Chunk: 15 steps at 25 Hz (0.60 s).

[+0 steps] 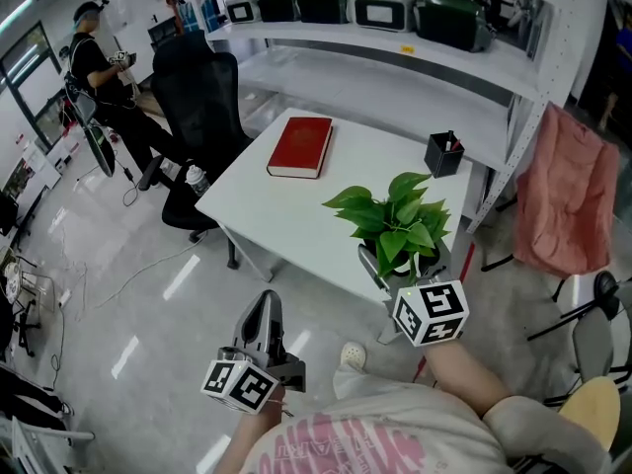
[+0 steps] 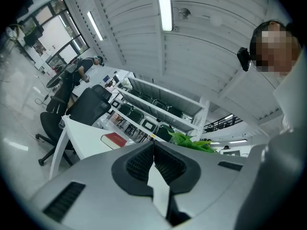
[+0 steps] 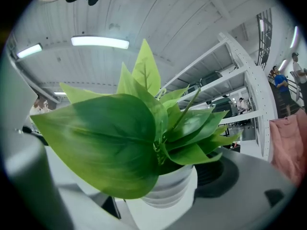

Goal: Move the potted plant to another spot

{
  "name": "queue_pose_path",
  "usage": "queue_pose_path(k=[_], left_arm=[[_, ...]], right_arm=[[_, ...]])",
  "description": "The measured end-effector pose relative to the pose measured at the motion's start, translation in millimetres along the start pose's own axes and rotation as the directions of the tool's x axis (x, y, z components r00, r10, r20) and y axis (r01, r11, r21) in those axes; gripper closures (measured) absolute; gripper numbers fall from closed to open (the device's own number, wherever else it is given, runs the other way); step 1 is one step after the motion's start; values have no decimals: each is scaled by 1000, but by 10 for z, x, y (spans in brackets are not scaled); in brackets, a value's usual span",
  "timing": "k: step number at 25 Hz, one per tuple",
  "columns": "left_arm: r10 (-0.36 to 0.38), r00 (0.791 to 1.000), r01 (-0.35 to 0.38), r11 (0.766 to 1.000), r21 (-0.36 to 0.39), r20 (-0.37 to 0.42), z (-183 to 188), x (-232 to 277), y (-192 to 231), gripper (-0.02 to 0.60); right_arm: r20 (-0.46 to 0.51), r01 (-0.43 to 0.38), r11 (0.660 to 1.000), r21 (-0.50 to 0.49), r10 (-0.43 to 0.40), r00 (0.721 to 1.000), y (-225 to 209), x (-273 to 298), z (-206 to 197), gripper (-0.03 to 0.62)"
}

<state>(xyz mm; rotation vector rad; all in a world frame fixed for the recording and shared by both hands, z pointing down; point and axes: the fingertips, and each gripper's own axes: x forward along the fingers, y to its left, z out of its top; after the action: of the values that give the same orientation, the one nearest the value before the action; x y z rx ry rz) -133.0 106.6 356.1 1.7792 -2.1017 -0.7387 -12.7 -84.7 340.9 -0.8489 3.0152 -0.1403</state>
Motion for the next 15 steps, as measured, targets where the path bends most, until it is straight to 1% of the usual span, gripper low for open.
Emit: queue_pose_path(k=[10,15], left_arm=[[0,999,1,1000,20,-46,172,893,399,557],[-14,998,18,999,48,-68,298,1406,655,557]], right_arm=[[-5,59,998,25,-59,998,-498,854,73,82],[33,97,995,33,-98,995,-774,1350,240,82]])
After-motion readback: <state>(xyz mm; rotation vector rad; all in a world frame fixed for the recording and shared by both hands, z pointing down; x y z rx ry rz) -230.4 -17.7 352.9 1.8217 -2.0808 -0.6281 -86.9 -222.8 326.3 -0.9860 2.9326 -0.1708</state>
